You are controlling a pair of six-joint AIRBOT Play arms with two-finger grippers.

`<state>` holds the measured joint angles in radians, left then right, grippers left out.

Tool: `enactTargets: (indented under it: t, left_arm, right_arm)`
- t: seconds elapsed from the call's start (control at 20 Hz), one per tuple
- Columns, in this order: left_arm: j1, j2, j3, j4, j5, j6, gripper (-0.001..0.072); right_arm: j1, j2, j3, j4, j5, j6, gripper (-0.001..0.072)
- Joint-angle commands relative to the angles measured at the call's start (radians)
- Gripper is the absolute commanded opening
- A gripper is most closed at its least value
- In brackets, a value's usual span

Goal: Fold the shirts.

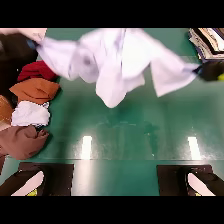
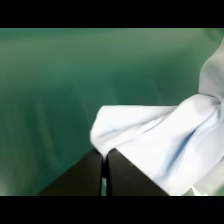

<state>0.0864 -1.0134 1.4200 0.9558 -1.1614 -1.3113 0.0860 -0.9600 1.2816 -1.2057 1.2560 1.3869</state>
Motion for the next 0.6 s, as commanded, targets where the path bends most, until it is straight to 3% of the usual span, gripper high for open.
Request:
enactTargets:
  t: [0.0, 0.25, 0.5, 0.55]
  left_arm:
    - [-0.002, 0.006, -0.335, 0.006, 0.016, 0.016, 0.0021]
    - [-0.002, 0.006, -0.767, 0.006, 0.236, 0.037, 0.0021]
    - [-0.002, 0.006, -0.837, 0.014, 0.252, 0.037, 0.0021]
    - [-0.002, 0.006, -0.837, 0.014, 0.254, 0.037, 0.0021]
  right_arm:
    - [0.071, 0.006, -0.243, -0.002, -0.009, 0.0, 0.0015]
    - [0.151, 0.006, -0.523, -0.002, -0.141, 0.003, 0.0015]
    - [0.151, 0.006, -0.562, -0.03, -0.069, 0.006, 0.0018]
    - [0.15, 0.006, -0.562, -0.044, -0.042, 0.006, 0.0083]
